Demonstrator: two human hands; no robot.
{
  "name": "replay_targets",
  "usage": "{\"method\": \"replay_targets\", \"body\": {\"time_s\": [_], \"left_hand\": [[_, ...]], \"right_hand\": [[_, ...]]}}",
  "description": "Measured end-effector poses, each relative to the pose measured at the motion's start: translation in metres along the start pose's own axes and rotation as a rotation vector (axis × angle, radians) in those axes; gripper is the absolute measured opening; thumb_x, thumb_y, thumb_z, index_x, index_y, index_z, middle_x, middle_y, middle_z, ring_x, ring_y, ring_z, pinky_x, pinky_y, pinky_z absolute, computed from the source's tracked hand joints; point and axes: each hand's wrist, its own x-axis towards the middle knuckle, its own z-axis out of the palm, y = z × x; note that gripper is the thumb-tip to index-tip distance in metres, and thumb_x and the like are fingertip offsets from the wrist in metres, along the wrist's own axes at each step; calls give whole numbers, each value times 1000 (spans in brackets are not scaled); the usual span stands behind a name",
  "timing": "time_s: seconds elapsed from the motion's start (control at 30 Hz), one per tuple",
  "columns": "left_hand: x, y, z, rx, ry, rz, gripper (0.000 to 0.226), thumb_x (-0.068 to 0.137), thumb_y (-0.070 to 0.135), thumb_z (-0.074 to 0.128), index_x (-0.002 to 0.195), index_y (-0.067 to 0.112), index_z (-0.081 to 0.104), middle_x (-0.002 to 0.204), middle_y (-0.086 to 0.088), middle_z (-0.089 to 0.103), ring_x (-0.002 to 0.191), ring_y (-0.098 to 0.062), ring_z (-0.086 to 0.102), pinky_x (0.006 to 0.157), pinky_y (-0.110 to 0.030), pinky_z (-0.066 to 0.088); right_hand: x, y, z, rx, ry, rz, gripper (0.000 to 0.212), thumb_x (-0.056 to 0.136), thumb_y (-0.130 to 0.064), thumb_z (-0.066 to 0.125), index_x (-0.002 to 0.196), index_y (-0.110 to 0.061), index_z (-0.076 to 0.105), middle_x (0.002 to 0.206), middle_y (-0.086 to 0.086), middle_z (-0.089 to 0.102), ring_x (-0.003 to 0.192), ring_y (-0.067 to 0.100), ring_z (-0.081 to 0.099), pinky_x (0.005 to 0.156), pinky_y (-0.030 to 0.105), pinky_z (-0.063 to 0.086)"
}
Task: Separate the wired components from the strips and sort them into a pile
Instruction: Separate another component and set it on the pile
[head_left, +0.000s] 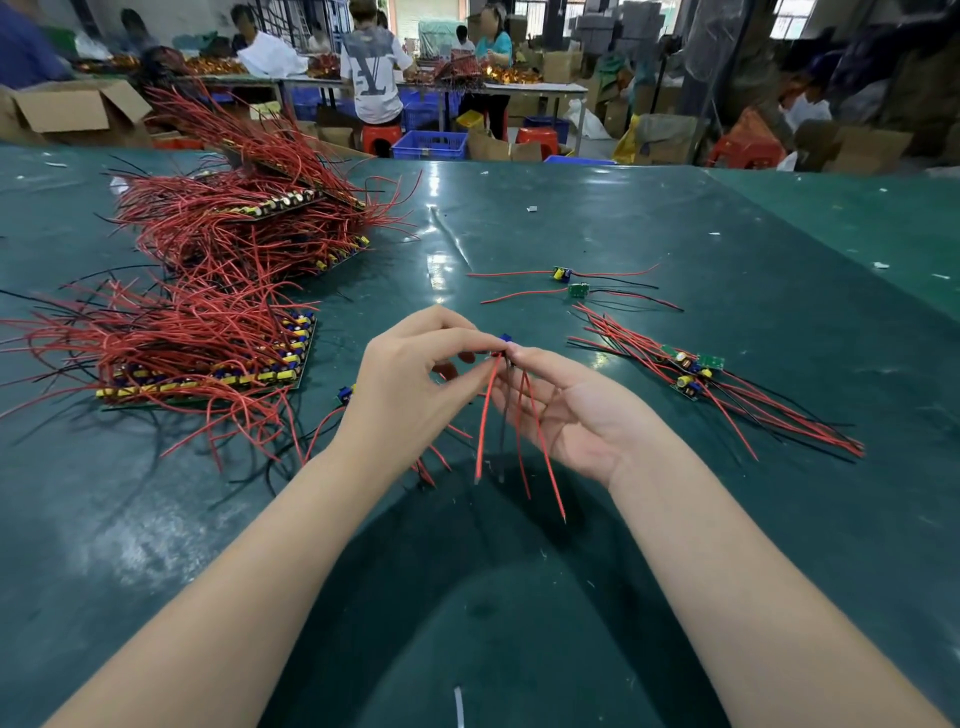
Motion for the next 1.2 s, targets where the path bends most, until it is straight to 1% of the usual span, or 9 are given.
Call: {"method": "replay_targets", "body": {"time_s": [0.13,0.27,0.4,0.5,0.6,0.8,0.93,1.1,1.2], "left_hand": [[0,1,-1,3,35,7,7,82,8,74,87,12,77,83,3,69,77,-6,63,68,-17,49],[2,5,3,-185,131,-310,16,82,13,74,76,28,71,75,14,71,69,-1,64,68,-19,52],[6,5,3,-458,163,-542,13,85,10,71,77,20,73,66,9,71,61,-2,63,60,-14,49],[6,5,4,-589,178,-674,12,86,7,68,81,16,74,66,5,71,64,-5,64,64,-17,52],[7,2,4,-653,165,-762,10,87,6,66,83,12,73,75,-2,73,74,-12,67,74,-24,56],[6,4,3,-815,192,-764,14,91,-3,58,82,6,65,74,-3,73,70,-13,69,70,-22,57],[6,4,3,-870,190,-742,12,92,-3,56,88,4,65,77,-3,73,73,-13,69,73,-22,57],[6,4,4,-714,140,-663,9,87,-2,64,88,5,68,76,-1,73,72,-11,68,71,-21,55],[6,3,3,-641,107,-633,10,85,-3,66,88,5,70,74,-1,73,69,-10,68,68,-19,55]], "right_hand": [[1,2,3,32,-21,4,12,87,-12,63,80,-8,72,75,6,73,66,14,71,62,21,57],[2,7,4,-45,-32,-68,6,87,-7,64,85,-8,69,77,6,73,66,15,71,61,21,56],[2,10,4,-170,-33,-200,7,86,-3,66,89,-9,67,79,4,74,66,16,71,62,22,56],[2,12,5,-206,-12,-255,10,84,-1,68,91,-8,66,79,5,73,65,17,70,62,22,55],[1,14,6,-224,-1,-269,11,83,-2,70,91,-8,66,80,4,74,67,17,71,63,22,55],[2,17,7,-178,-10,-235,8,84,-6,69,91,-9,67,84,5,75,70,16,72,64,21,55],[2,16,8,-104,-15,-210,14,83,-9,71,96,-8,65,86,5,76,75,17,73,66,23,57],[1,18,9,-146,46,-296,11,82,-3,71,91,-9,66,86,6,74,72,20,72,67,25,57],[0,16,10,-242,70,-303,11,83,-8,72,93,-8,67,87,6,74,74,19,72,67,26,57]]}}
